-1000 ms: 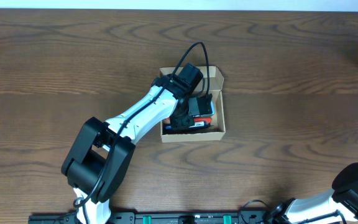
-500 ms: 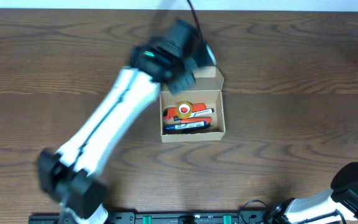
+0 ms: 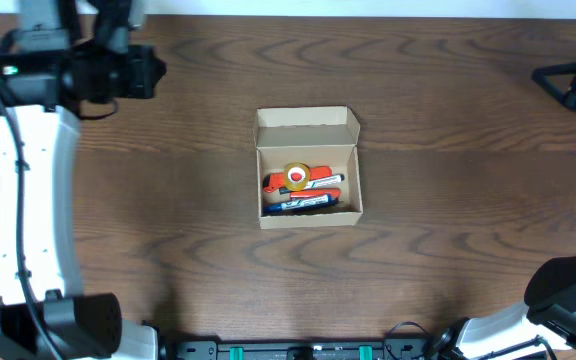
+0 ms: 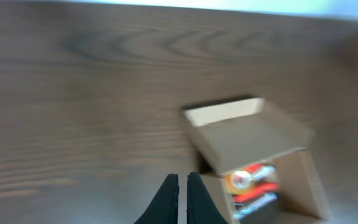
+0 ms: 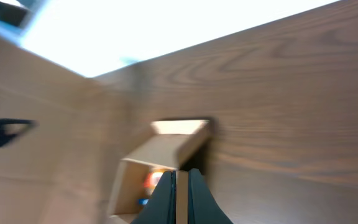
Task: Pack container
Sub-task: 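Release the tape and raise the left gripper out of the box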
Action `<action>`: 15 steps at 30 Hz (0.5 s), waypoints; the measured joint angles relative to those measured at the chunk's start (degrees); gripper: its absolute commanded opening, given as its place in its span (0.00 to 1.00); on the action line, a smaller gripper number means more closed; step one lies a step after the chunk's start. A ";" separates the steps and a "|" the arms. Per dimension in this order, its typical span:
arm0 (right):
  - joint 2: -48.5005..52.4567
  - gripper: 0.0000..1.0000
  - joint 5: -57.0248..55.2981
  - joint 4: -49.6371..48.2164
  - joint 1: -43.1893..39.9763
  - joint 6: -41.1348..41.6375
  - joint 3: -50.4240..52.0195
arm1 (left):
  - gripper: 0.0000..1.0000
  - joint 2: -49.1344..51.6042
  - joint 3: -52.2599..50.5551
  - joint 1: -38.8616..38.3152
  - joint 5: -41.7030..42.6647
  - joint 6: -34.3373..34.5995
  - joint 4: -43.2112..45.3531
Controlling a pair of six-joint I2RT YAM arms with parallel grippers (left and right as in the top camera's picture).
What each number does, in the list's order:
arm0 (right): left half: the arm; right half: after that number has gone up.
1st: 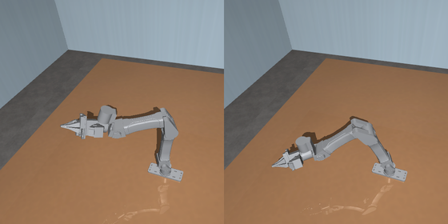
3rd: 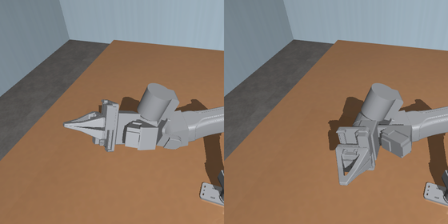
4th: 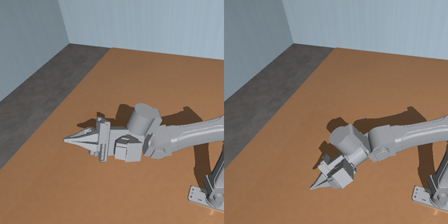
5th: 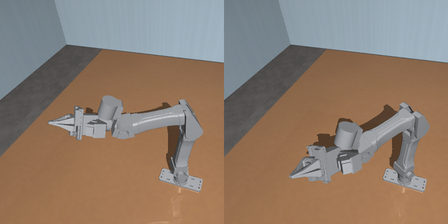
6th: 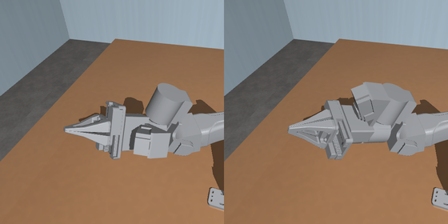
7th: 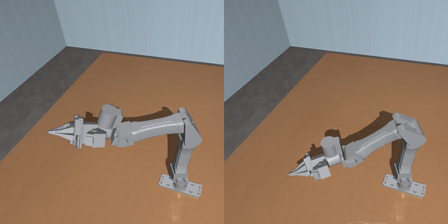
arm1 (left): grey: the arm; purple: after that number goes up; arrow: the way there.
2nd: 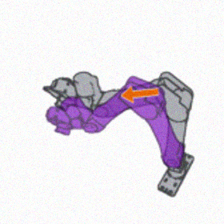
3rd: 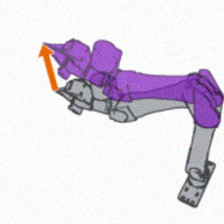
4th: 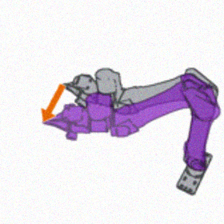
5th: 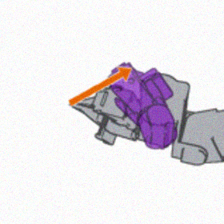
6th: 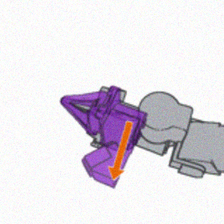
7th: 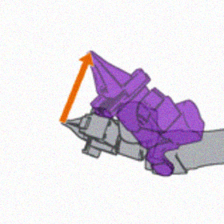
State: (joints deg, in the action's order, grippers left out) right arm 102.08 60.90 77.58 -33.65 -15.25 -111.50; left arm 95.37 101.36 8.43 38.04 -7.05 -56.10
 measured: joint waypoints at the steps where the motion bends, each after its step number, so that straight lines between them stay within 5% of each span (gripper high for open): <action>1: 0.00 0.01 0.87 0.09 0.00 0.00 0.59 | 0.06 0.24 -1.11 1.01 2.36 0.13 0.24; 8: 3.96 0.01 12.68 -1.95 0.70 -1.05 13.03 | 0.06 1.95 -18.64 7.56 25.11 -2.29 6.64; 15: 15.30 0.01 16.61 -2.03 6.64 -5.97 21.84 | 0.06 2.05 -31.87 6.10 34.60 -5.27 15.67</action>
State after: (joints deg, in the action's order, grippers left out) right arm 117.38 77.52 75.55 -27.00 -21.21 -89.67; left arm 97.43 69.49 14.52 72.64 -12.32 -40.42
